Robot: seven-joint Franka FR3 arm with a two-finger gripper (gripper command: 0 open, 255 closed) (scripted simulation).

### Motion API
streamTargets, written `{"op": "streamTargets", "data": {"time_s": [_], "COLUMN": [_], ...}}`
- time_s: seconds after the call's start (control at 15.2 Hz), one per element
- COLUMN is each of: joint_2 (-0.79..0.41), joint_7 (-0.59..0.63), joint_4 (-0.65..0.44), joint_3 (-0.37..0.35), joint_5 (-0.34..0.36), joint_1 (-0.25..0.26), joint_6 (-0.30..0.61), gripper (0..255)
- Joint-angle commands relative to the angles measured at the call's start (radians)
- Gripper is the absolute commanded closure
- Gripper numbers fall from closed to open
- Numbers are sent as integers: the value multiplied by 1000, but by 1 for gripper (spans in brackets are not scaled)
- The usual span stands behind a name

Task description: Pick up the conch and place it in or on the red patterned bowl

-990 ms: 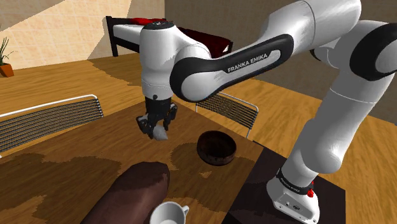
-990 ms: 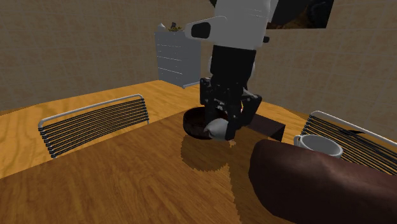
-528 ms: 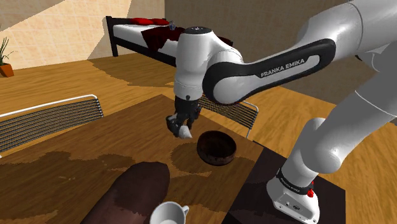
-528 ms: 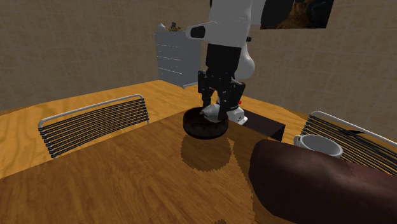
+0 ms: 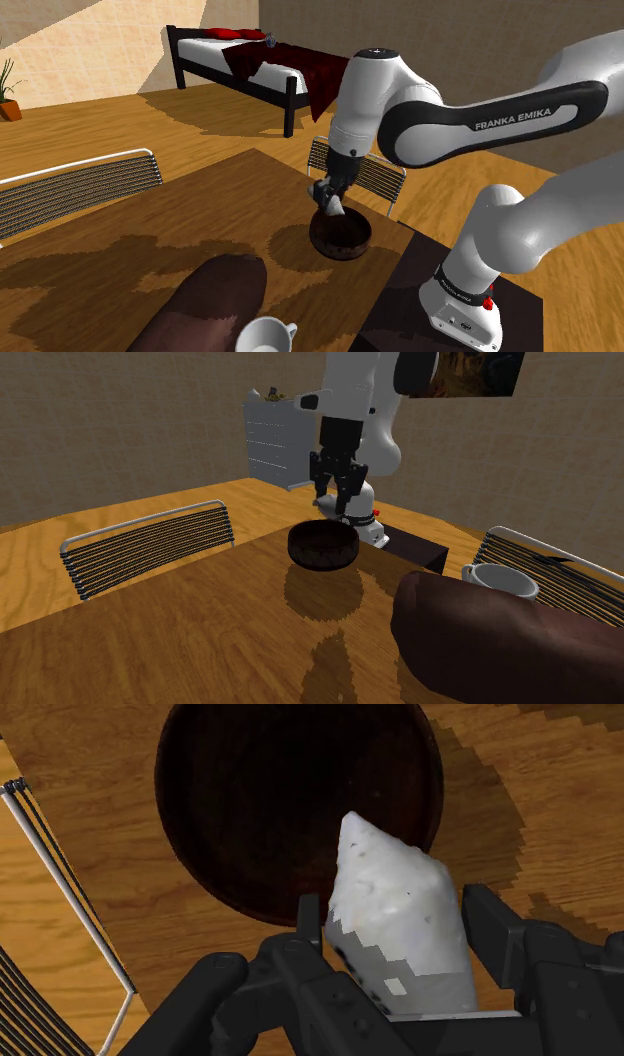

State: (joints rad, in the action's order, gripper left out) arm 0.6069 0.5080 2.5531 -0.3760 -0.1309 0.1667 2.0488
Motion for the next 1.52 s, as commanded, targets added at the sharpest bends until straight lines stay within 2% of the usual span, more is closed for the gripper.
{"op": "streamTargets", "data": {"time_s": [0.0, 0.13, 0.99, 1.45], "joint_2": [89, 186, 118, 118], "joint_7": [-36, -71, -58, -58], "joint_4": [68, 134, 269, 269], "joint_3": [36, 75, 37, 37], "joint_5": [-8, -7, -31, -31], "joint_1": [13, 23, 31, 31], "joint_6": [-21, -54, 147, 147], "gripper": [255, 255, 255, 255]}}
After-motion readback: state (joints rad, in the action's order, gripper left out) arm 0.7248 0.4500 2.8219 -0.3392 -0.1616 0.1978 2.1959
